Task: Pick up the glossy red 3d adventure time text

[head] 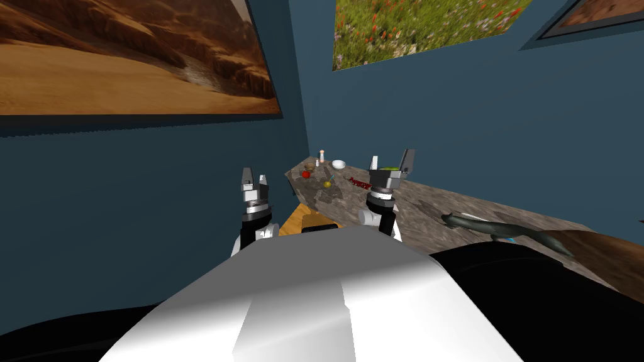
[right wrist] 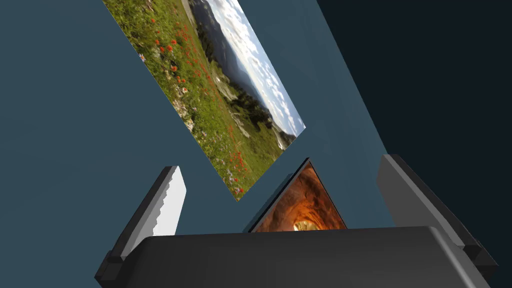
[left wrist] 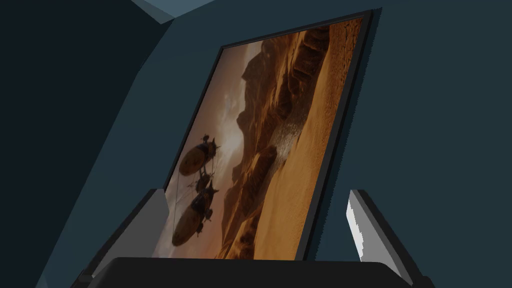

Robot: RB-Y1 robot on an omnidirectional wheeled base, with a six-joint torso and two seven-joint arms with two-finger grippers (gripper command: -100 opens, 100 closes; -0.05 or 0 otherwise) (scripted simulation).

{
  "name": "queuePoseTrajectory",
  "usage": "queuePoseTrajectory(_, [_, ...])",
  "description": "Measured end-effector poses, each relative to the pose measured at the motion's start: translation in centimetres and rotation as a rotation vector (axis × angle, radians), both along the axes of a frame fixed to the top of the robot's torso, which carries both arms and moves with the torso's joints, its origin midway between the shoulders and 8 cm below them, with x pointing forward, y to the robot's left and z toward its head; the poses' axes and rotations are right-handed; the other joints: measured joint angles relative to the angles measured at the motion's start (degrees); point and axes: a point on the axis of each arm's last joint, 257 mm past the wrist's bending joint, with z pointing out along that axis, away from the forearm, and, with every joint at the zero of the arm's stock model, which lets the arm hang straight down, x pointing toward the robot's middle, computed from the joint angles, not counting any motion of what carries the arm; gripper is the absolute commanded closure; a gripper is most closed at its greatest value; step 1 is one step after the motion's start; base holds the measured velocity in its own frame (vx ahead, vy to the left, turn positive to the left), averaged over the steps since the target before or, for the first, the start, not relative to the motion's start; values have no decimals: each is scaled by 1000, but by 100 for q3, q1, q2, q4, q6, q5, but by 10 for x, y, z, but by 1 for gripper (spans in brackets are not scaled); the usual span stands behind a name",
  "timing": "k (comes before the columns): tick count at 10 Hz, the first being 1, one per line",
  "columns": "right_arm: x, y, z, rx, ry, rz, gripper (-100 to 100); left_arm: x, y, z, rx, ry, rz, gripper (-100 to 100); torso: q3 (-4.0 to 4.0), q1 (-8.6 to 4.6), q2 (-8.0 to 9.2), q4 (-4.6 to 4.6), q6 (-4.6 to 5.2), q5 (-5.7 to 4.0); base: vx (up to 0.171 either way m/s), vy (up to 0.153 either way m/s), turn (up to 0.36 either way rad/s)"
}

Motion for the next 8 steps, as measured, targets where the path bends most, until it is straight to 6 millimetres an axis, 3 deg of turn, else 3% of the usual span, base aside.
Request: queuePoseTrajectory(8, [25, 30, -42, -160, 72, 155, -100, 0, 0, 0, 0, 0, 0, 0, 6, -15, 10, 2, 0, -4, -26, -46, 19])
